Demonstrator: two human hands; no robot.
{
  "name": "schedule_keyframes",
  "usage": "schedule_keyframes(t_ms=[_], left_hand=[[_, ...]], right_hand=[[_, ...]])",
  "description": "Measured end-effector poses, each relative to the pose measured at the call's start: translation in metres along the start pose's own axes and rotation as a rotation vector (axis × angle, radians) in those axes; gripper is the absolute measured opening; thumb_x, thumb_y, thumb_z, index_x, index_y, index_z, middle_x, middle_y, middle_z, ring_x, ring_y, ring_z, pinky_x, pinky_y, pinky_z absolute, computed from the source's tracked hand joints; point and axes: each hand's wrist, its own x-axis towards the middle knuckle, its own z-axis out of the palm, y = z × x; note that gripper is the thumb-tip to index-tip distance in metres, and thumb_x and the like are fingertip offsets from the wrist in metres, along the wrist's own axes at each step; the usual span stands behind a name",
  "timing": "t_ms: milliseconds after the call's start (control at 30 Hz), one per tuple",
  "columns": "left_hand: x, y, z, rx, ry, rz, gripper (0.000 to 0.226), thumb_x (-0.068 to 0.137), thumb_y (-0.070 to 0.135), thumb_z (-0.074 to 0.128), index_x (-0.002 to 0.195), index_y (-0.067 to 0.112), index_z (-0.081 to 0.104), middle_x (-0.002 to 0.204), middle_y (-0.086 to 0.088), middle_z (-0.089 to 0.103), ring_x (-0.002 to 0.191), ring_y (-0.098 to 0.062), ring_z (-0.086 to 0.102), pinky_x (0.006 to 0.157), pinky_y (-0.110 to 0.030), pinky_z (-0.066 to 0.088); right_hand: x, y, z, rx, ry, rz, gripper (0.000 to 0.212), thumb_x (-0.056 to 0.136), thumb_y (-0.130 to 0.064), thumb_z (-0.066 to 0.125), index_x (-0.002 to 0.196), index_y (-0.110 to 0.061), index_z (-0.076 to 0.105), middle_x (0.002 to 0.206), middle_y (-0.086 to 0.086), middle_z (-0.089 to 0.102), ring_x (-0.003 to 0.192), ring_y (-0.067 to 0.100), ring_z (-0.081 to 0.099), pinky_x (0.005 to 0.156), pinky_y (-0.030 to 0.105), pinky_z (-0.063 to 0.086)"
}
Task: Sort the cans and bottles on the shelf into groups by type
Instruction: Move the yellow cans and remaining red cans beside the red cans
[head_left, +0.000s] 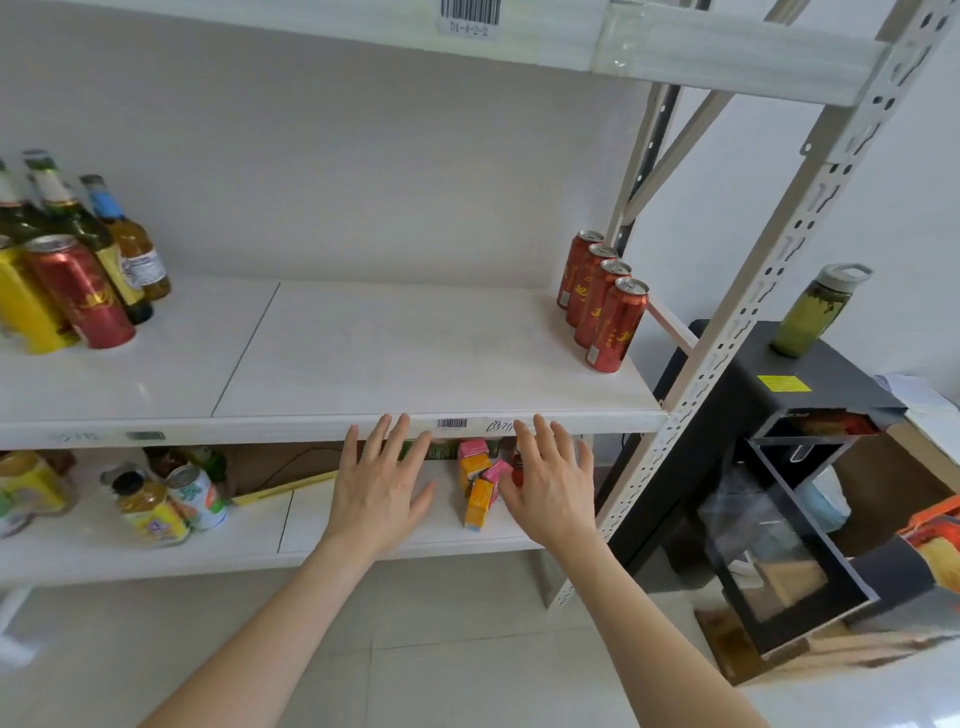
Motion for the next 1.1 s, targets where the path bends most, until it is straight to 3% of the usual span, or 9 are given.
schedule_keyframes(t_ms=[233,533,733,1100], left_hand=[[-0.045,-0.06,-0.011,0.021,-0.003,-0.051,0.061,0.089,0.047,0.058,0.141,0.017,0.049,0.149,-0.016,0.044,0.14,-0.036,0.036,0.111,-0.061,0.029],[-0.078,-0.18,-0.025,0.085,0.012,-0.043,0.062,0.087,0.052,0.059,0.139,0.018,0.051,0.146,-0.014,0.047,0.137,-0.036,0.04,0.109,-0.061,0.031],[-0.1,-0.266,-0.026,0.108,0.002,-0.035,0.062,0.086,0.055,0.058,0.137,0.019,0.053,0.146,-0.013,0.048,0.137,-0.034,0.041,0.11,-0.059,0.031],[-0.106,-0.386,-0.014,0.041,-0.009,-0.083,0.061,0.092,0.053,0.049,0.143,0.022,0.044,0.153,-0.012,0.039,0.143,-0.032,0.031,0.114,-0.059,0.022]], right_hand=[[-0.013,-0.071,-0.007,0.053,0.031,-0.044,0.059,0.091,-0.045,0.051,0.141,-0.014,0.046,0.148,0.014,0.045,0.135,0.036,0.041,0.106,0.055,0.034],[-0.001,-0.196,-0.003,0.039,0.02,-0.066,0.063,0.095,-0.053,0.039,0.149,-0.019,0.032,0.157,0.01,0.032,0.144,0.033,0.028,0.113,0.054,0.024],[0.006,-0.289,0.001,0.075,0.066,-0.052,0.06,0.093,-0.048,0.05,0.144,-0.015,0.043,0.151,0.013,0.043,0.138,0.035,0.039,0.109,0.058,0.032],[0.053,-0.403,0.023,0.056,0.051,-0.05,0.059,0.094,-0.046,0.049,0.145,-0.016,0.043,0.152,0.011,0.042,0.139,0.033,0.037,0.111,0.057,0.028]])
